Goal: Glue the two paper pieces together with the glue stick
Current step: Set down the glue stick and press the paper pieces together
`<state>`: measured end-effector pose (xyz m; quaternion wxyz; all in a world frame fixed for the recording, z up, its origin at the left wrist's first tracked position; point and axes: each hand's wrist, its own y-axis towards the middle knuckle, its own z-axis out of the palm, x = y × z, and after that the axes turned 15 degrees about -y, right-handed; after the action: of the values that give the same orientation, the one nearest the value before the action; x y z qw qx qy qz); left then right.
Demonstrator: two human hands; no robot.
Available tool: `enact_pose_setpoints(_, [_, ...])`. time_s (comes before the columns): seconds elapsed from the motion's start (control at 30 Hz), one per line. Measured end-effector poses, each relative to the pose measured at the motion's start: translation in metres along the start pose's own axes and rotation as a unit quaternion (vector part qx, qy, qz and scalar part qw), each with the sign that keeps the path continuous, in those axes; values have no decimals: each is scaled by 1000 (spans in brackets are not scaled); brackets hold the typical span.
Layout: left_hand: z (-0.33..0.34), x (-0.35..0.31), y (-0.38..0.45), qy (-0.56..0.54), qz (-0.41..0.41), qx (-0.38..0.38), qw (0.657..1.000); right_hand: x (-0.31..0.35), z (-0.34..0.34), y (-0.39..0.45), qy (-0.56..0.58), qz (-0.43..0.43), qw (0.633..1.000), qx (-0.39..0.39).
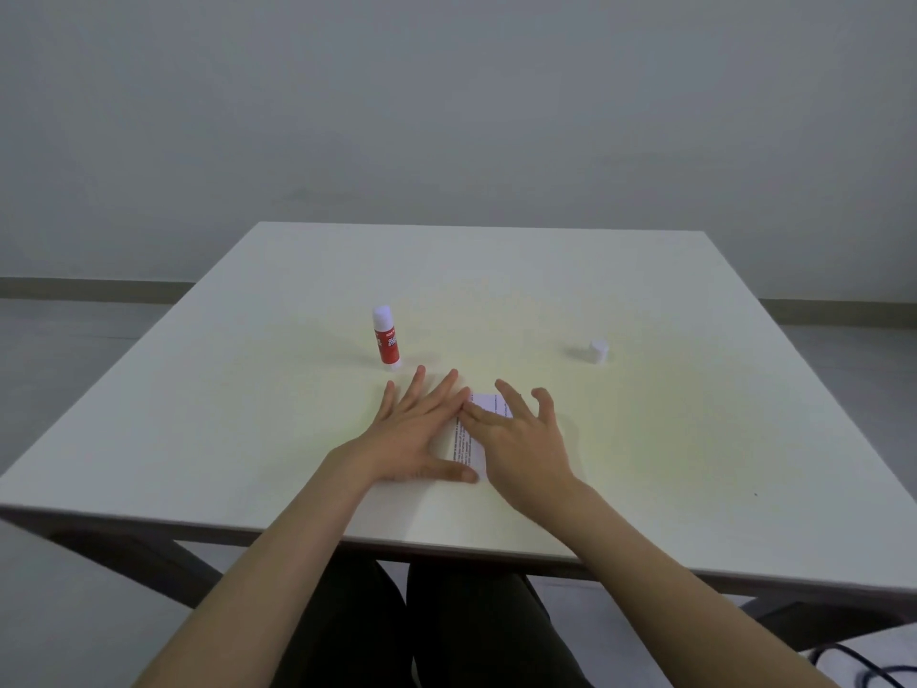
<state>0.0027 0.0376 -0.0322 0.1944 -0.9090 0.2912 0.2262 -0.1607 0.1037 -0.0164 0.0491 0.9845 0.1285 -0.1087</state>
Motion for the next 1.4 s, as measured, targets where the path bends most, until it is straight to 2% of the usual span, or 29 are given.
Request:
enact_pose_setpoints(0.17, [0, 1, 0, 16, -15, 13, 1000, 8, -1, -51, -36, -13, 997, -69])
enact_pose_setpoints(0.33, [0, 0, 1, 13, -18, 19, 1000, 1, 4, -51, -29, 25, 998, -45])
enact_pose_setpoints(0.43, [1, -1, 1, 7, -24, 22, 999, -9, 14, -25, 50, 55, 997, -36])
enact_pose_setpoints(0.63, [-1, -1, 1, 5, -30, 28, 999, -11, 21, 0, 24, 83, 996, -36])
enact_pose_setpoints(0.77, [-1, -2, 1, 2, -34, 31, 999, -3, 14, -23, 1, 80, 996, -45])
enact_pose_setpoints(0.97, [-1, 0, 1, 6, -33, 35, 999, 5, 4, -81, -31, 45, 993, -107])
enact_pose_setpoints(1.03, [-2, 0, 2, 7, -34, 37, 999, 1, 4, -76, -27, 54, 993, -100])
enact_pose_setpoints(1.2, [-2, -4, 1, 2, -38, 41, 998, -20, 12, -34, -7, 113, 993, -29])
enact_pose_setpoints(1.4, [-2, -2, 0, 6, -34, 38, 999, -28, 23, -13, -5, 112, 993, -42])
